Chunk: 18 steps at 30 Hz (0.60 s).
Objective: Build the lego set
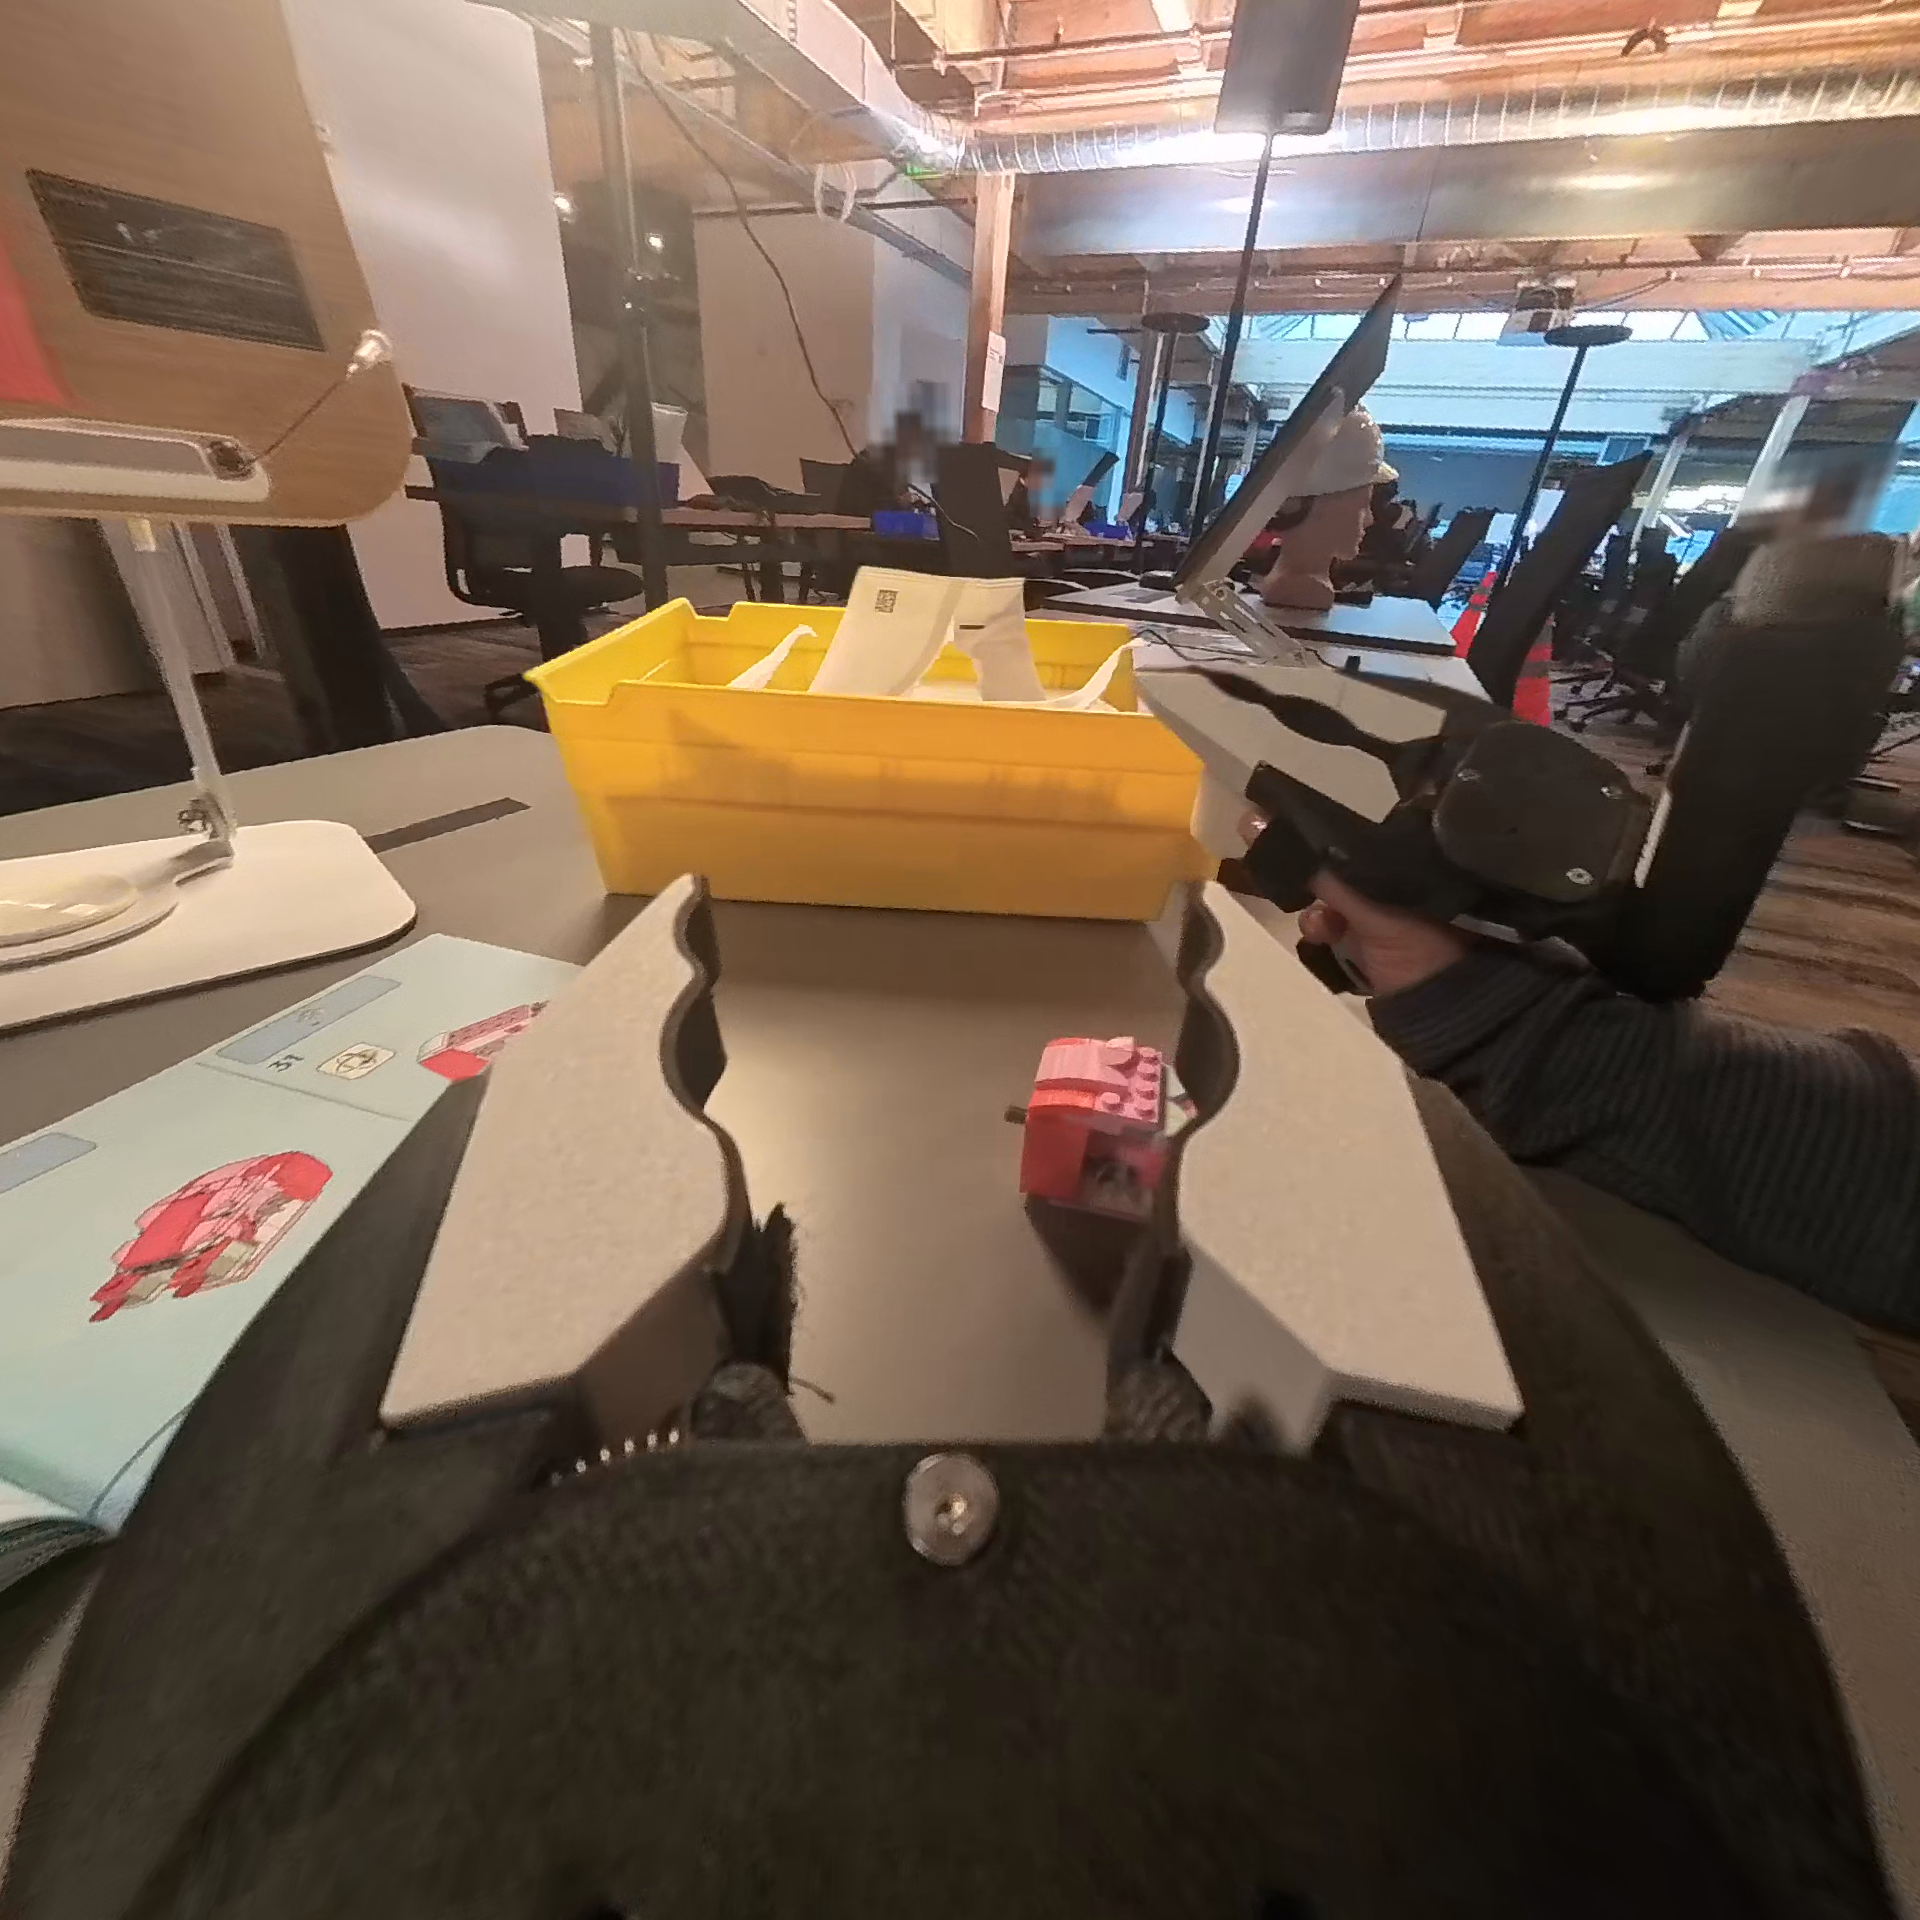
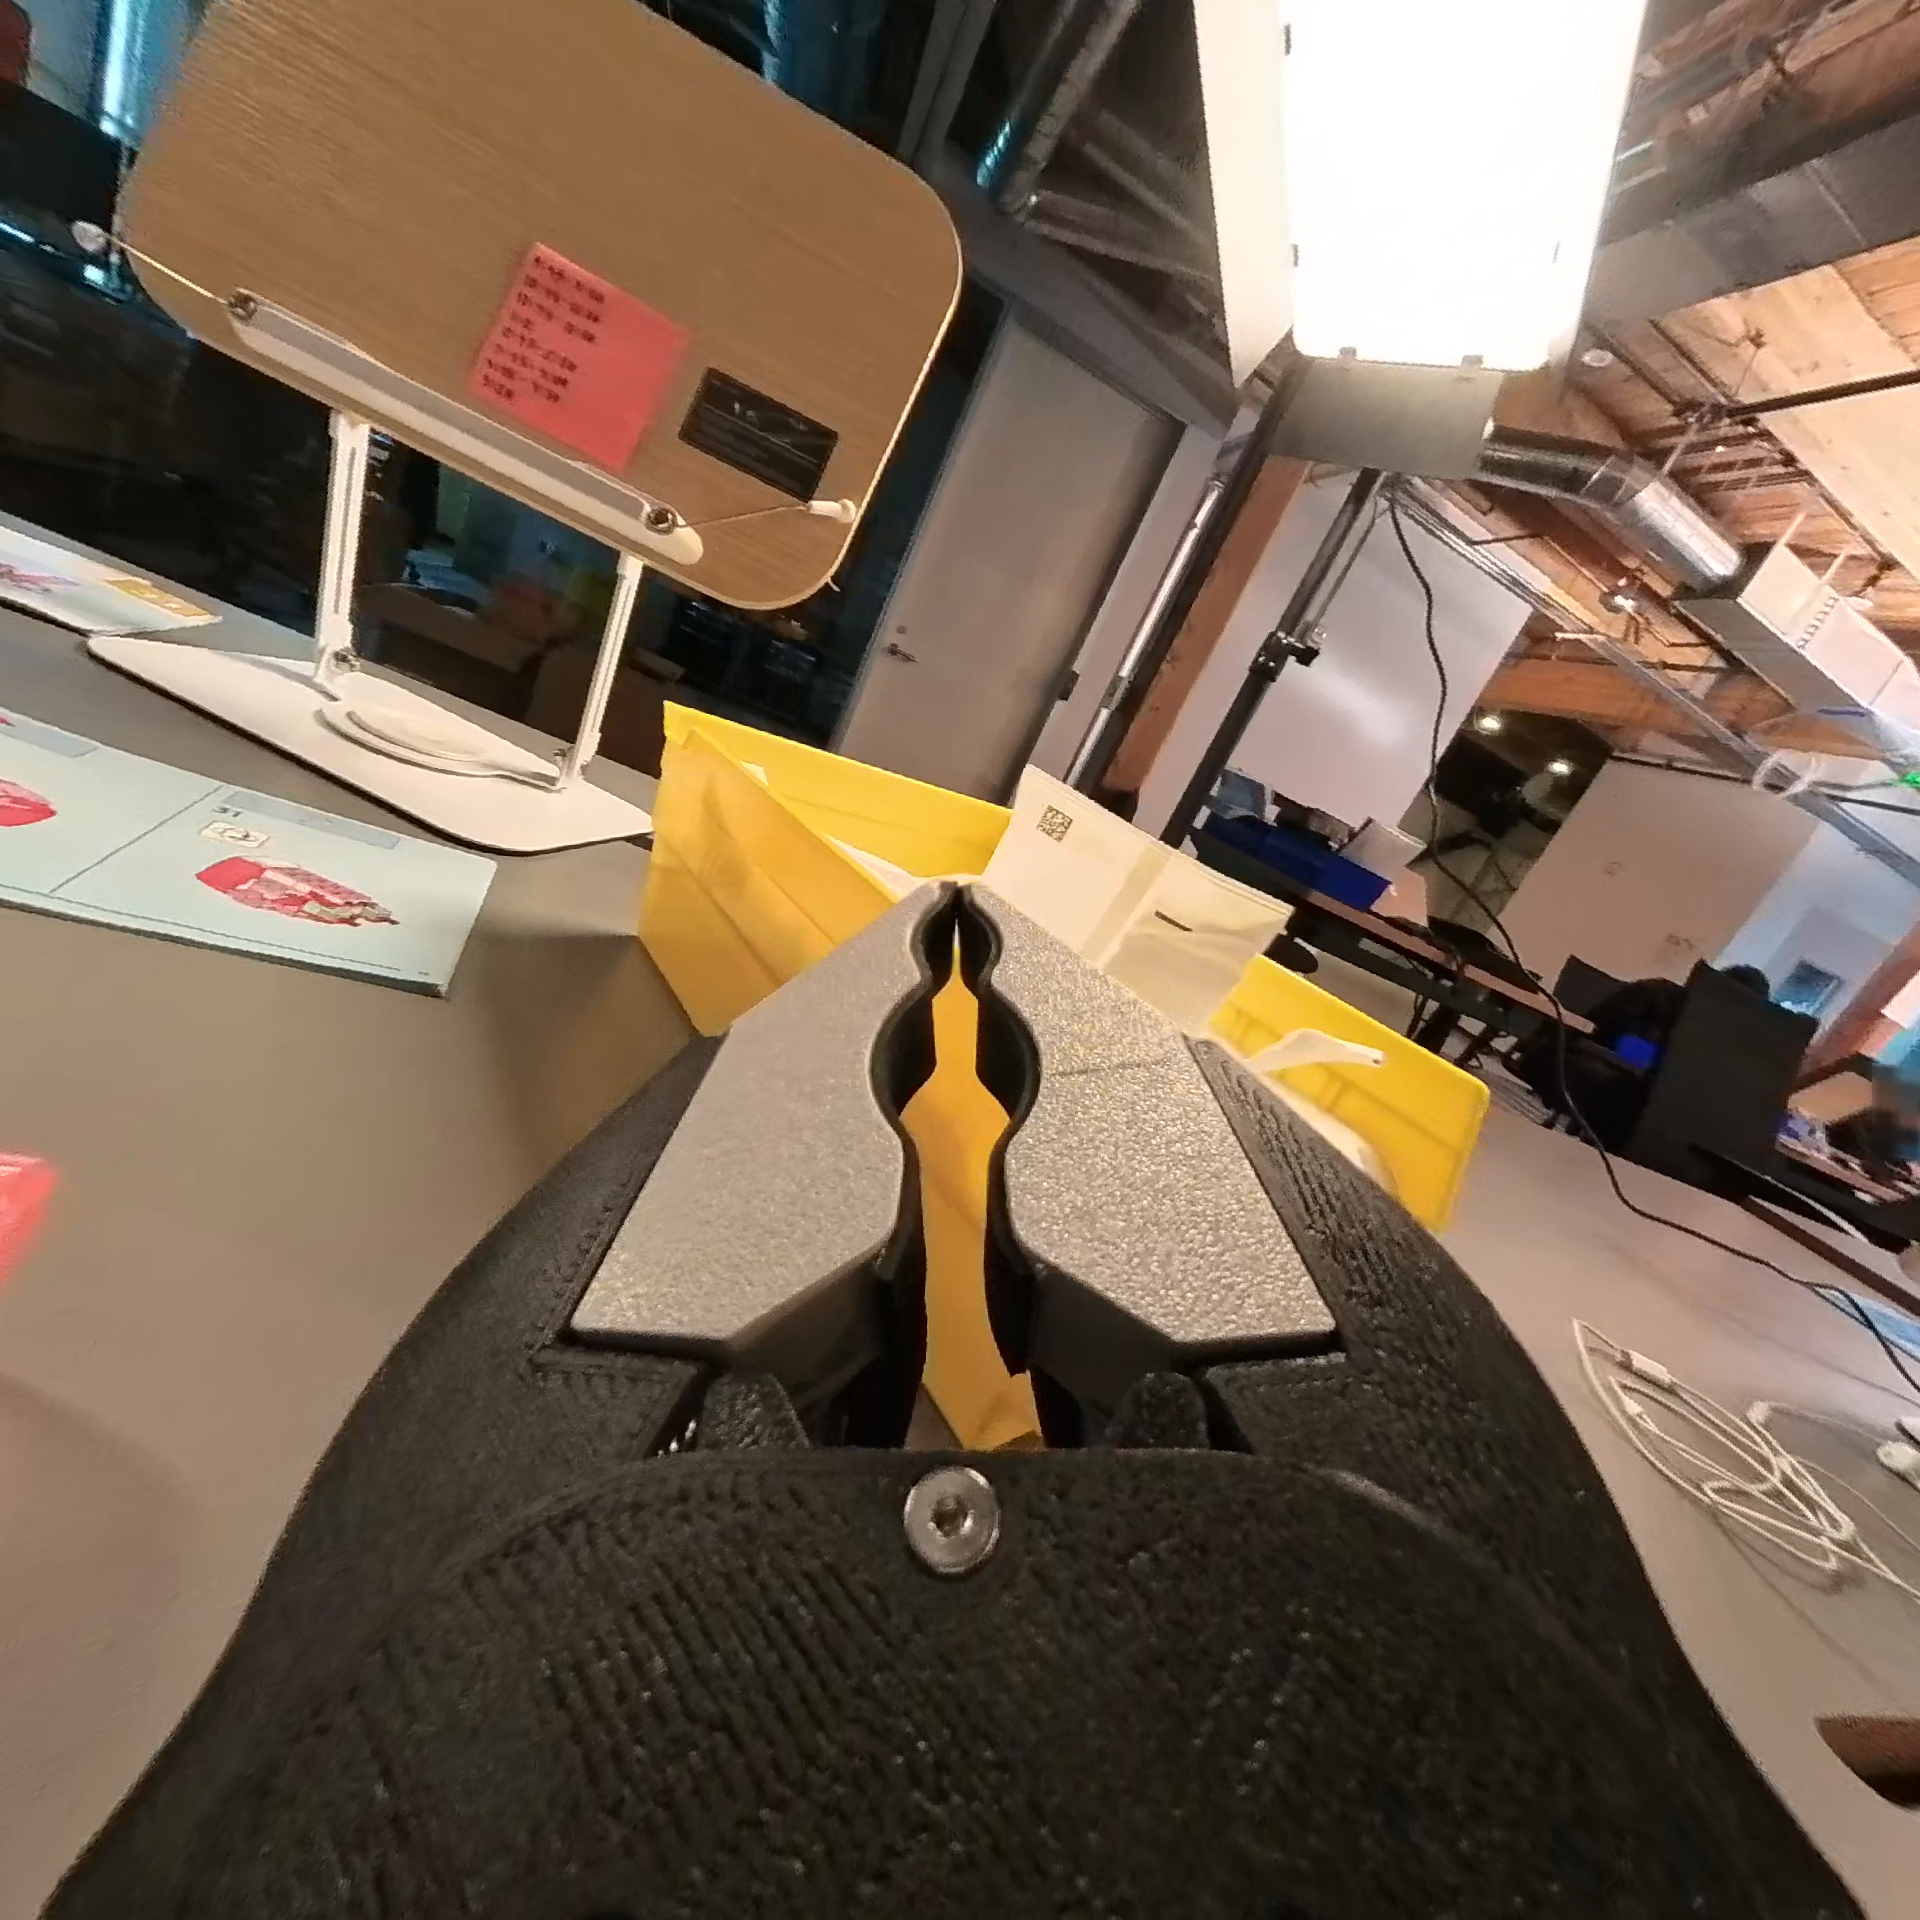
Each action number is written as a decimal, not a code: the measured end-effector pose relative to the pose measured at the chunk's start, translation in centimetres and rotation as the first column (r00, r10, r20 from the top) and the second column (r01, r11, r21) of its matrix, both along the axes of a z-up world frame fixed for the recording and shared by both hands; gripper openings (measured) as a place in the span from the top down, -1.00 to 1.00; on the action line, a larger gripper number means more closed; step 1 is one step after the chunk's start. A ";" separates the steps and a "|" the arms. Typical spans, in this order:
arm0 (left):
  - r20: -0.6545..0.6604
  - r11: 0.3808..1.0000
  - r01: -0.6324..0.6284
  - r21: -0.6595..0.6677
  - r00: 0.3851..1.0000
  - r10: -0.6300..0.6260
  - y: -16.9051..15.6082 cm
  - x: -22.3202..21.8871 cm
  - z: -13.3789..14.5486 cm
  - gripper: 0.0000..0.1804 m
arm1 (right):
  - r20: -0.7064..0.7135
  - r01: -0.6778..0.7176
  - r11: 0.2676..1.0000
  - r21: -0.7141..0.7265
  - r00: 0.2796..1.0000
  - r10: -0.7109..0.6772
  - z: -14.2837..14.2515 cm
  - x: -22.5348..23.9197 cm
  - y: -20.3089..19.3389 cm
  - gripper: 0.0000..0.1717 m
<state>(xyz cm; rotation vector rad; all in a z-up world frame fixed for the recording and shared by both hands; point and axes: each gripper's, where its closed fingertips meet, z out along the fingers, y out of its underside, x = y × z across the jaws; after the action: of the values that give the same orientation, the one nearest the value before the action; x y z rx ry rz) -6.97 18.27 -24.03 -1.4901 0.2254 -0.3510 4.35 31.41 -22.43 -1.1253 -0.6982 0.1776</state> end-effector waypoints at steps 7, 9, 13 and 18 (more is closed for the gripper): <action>-0.026 1.000 0.006 0.013 1.000 -0.006 -0.2 0.4 0.0 0.03 | 0.022 -0.063 0.997 0.034 0.998 0.062 0.2 -1.0 -1.2 1.00; -0.016 0.999 0.023 0.038 1.000 -0.023 -0.5 0.5 0.4 0.08 | -0.001 -0.013 0.998 0.057 1.000 0.013 0.7 -0.3 -0.9 0.97; -0.018 0.998 0.059 0.033 0.998 -0.058 -0.6 1.1 0.3 0.13 | -0.044 0.012 0.999 0.053 0.999 -0.010 1.2 0.6 -0.8 0.97; -0.026 0.998 0.052 0.041 0.998 -0.051 -0.7 1.1 0.4 0.16 | -0.036 0.028 0.999 0.039 0.999 -0.027 0.9 0.8 -0.6 0.98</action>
<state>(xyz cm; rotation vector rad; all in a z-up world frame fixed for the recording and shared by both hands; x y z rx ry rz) -5.88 17.59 -23.67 -1.4499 0.2898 -0.3675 5.14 30.81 -21.54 -1.0910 -0.6517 0.1593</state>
